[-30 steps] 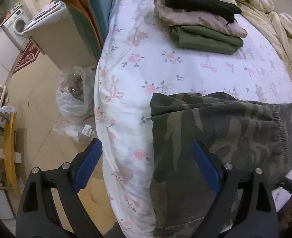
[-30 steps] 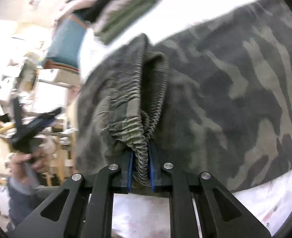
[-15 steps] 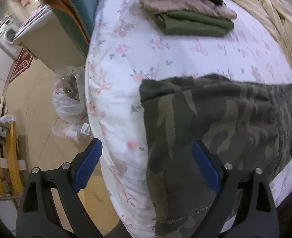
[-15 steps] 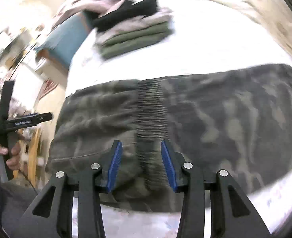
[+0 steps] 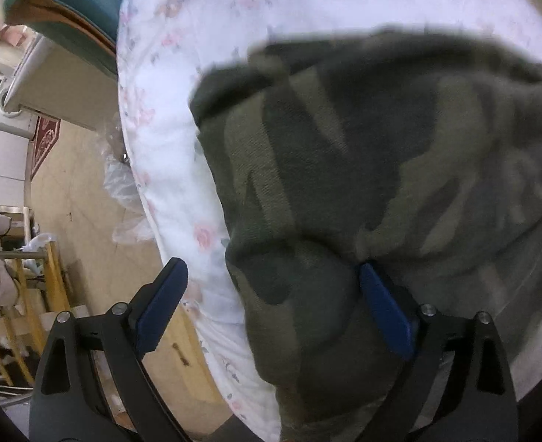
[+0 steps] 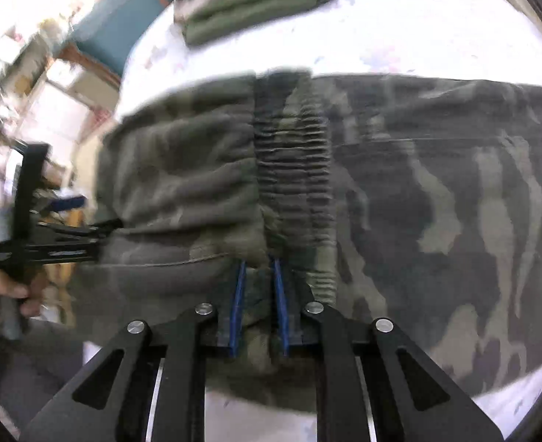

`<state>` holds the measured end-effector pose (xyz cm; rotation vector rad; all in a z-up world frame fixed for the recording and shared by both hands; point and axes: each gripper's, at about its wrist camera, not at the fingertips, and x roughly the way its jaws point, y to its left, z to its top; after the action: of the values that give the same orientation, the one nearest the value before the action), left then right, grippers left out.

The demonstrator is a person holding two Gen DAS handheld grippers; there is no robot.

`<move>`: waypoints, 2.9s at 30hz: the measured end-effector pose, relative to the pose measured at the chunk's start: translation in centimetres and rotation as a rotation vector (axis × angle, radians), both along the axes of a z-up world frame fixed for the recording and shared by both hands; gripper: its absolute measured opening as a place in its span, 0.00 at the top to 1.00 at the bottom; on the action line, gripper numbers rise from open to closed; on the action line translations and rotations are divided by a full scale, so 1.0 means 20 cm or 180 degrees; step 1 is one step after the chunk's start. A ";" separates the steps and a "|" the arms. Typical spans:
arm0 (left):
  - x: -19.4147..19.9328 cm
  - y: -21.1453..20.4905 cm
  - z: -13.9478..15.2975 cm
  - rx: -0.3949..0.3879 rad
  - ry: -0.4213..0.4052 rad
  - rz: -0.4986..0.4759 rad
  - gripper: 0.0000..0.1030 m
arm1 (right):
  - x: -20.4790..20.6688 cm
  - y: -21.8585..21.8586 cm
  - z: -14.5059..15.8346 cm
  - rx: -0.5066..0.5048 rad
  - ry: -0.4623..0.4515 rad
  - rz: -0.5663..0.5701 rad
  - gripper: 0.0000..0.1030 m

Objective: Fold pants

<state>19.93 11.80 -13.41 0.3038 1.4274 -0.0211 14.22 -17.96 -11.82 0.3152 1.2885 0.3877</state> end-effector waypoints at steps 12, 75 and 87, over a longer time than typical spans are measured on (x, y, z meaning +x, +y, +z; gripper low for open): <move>0.03 0.03 0.40 -0.0744 -0.0824 0.0660 0.09 | -0.41 -1.31 0.21 -0.0212 -0.0471 -0.2595 0.33; -0.02 -1.28 0.34 -0.0969 -0.0476 -0.0516 0.11 | -0.27 -1.05 0.31 0.0195 -0.0422 -0.1631 0.26; 0.06 -1.56 0.00 -0.0038 -0.0326 -0.0878 0.85 | -0.26 -1.16 0.35 0.0619 -0.0380 -0.1769 0.26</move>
<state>21.11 -19.37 -13.40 0.4834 1.2748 -0.2359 9.09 -41.08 -4.82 0.7807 0.9960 0.0542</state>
